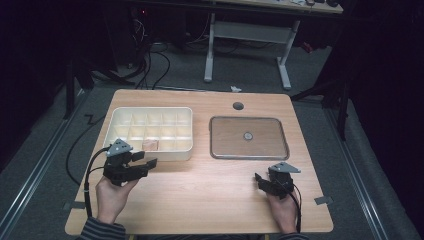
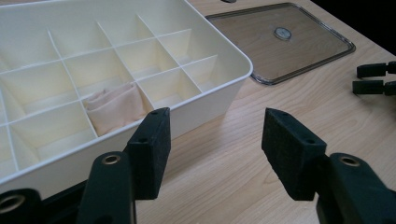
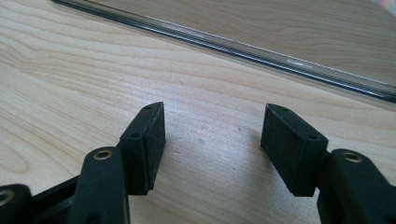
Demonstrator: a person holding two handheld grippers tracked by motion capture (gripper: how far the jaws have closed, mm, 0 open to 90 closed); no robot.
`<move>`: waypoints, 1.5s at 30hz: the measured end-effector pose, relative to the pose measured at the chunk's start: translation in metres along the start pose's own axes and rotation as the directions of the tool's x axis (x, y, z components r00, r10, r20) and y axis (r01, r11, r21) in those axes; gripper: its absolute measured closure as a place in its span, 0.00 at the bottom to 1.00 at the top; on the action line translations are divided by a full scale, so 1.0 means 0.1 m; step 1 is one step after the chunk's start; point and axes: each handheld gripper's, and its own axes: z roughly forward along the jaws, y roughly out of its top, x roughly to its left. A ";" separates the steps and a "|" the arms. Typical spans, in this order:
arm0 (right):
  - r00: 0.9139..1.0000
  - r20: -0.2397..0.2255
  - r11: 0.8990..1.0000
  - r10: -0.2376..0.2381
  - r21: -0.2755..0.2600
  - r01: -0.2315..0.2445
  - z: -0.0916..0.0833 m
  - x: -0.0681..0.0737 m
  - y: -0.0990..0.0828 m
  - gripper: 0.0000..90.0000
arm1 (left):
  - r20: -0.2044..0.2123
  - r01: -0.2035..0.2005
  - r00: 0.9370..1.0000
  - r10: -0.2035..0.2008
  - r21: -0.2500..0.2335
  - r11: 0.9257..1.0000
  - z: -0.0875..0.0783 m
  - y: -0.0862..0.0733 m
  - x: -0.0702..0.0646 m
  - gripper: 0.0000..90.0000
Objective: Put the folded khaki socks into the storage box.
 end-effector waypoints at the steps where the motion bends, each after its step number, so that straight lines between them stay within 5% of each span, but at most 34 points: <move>1: 1.000 0.000 1.000 0.000 0.000 0.000 0.00 0.00 0.00 0.44 | 0.003 -0.002 1.000 0.002 0.001 1.000 0.01 0.00 -0.02 0.48; 23: 1.000 -0.001 1.000 -0.001 0.000 0.001 0.00 0.00 0.00 0.44 | 0.045 0.005 0.999 -0.006 0.016 1.000 0.19 -0.09 -0.15 0.47; 45: 1.000 -0.002 1.000 -0.002 0.000 0.002 0.00 0.00 0.00 0.44 | 0.036 0.026 0.999 -0.028 0.051 0.998 0.40 -0.27 -0.07 0.47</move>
